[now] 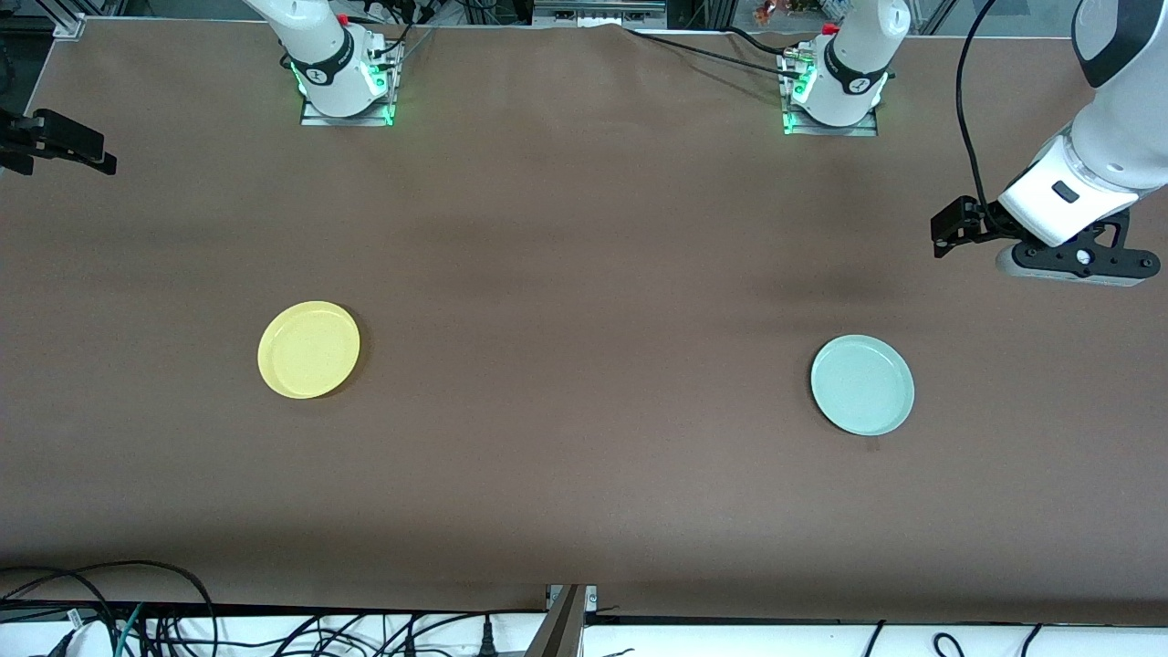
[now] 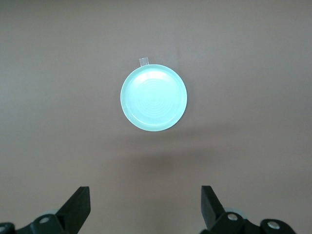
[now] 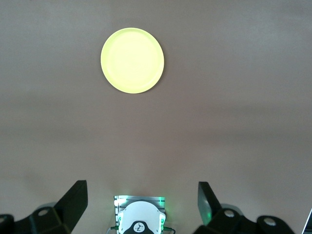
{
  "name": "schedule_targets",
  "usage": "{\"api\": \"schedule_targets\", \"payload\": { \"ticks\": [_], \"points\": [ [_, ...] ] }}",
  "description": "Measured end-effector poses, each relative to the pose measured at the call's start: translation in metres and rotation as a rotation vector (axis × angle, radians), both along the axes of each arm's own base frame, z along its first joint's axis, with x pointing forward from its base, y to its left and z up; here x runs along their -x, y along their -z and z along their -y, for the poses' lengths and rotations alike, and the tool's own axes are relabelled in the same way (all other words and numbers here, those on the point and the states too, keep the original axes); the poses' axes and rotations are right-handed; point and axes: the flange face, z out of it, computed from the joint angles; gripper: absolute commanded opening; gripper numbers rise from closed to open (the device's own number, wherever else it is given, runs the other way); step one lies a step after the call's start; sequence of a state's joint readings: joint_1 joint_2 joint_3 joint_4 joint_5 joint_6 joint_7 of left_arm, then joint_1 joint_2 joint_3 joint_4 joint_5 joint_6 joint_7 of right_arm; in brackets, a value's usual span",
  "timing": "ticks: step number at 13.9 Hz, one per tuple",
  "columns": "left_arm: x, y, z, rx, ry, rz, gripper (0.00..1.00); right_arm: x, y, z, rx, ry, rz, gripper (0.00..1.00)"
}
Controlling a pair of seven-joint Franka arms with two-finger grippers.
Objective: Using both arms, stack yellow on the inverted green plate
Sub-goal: 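Move the left gripper toward the pale green plate's rim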
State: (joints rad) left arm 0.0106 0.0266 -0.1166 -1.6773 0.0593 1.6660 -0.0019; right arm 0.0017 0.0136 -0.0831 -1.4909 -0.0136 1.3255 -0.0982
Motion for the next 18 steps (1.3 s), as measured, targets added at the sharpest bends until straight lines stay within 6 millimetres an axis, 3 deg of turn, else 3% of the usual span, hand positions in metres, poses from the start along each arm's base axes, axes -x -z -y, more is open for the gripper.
{"api": "schedule_targets", "payload": {
  "ticks": [8, 11, 15, 18],
  "points": [
    [0.000, 0.001, 0.000, 0.000, -0.001, -0.004, 1.00, 0.000, 0.000, 0.000, 0.000, 0.000, 0.000, 1.00],
    [0.001, 0.010, -0.002, -0.005, -0.005, -0.054, 1.00, 0.000, 0.000, 0.000, 0.000, 0.000, 0.000, 1.00],
    [-0.008, 0.037, -0.005, -0.005, -0.009, -0.107, 1.00, 0.000, 0.000, 0.000, 0.000, 0.000, 0.000, 1.00],
    [-0.023, 0.080, -0.012, -0.003, -0.022, -0.173, 1.00, 0.000, 0.000, 0.001, 0.000, 0.002, 0.000, 1.00]
  ]
}}
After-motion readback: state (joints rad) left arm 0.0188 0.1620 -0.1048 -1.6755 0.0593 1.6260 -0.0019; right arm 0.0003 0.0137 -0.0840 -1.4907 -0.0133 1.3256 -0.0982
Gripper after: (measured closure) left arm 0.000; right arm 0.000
